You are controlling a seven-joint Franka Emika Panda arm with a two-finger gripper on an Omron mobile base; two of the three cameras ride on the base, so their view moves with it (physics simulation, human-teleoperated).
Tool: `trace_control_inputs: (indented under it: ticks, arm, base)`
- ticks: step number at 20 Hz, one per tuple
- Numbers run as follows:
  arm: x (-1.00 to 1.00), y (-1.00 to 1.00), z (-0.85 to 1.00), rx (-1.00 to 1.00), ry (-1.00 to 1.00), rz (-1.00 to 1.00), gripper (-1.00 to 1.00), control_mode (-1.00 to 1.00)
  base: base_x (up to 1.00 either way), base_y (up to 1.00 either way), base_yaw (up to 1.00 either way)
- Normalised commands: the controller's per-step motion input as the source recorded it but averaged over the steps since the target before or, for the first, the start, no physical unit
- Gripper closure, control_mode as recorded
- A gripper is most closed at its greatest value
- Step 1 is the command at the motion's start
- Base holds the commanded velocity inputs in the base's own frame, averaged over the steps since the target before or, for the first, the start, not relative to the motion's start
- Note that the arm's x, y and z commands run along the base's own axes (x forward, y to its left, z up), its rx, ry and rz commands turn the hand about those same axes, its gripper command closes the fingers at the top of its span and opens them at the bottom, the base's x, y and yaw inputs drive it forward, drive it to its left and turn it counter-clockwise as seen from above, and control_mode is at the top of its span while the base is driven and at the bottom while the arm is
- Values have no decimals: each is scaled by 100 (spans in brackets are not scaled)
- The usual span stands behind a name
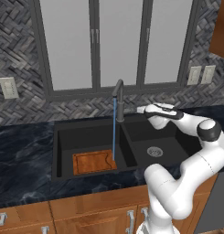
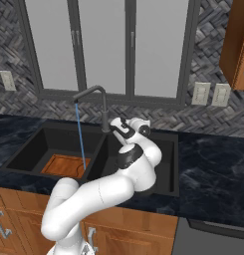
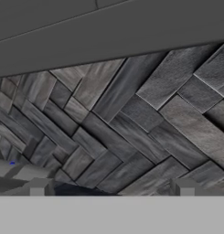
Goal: Turn on the sink faucet with hot water and rinse the cutting board for ten seconds, then turn off the faucet. Push the cutting board to reach the water if necessary.
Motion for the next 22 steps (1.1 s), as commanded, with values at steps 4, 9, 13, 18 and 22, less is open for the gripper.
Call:
trace_control_inputs:
  ticks: [4, 9, 13, 18, 22]
  arm:
    - [11, 0, 8, 0, 0, 0, -100, -100]
    - [2, 8, 0, 0, 0, 0, -100, -100]
    - [1, 23, 4, 0, 0, 0, -100, -100]
    - [0, 31, 11, 0, 0, 0, -100, -100]
    - [1, 34, 17, 0, 0, 0, -100, -100]
  base:
    - [0, 0, 0]
    - [0, 0, 0]
    - [0, 0, 0]
    - [0, 0, 0]
    - [0, 0, 0]
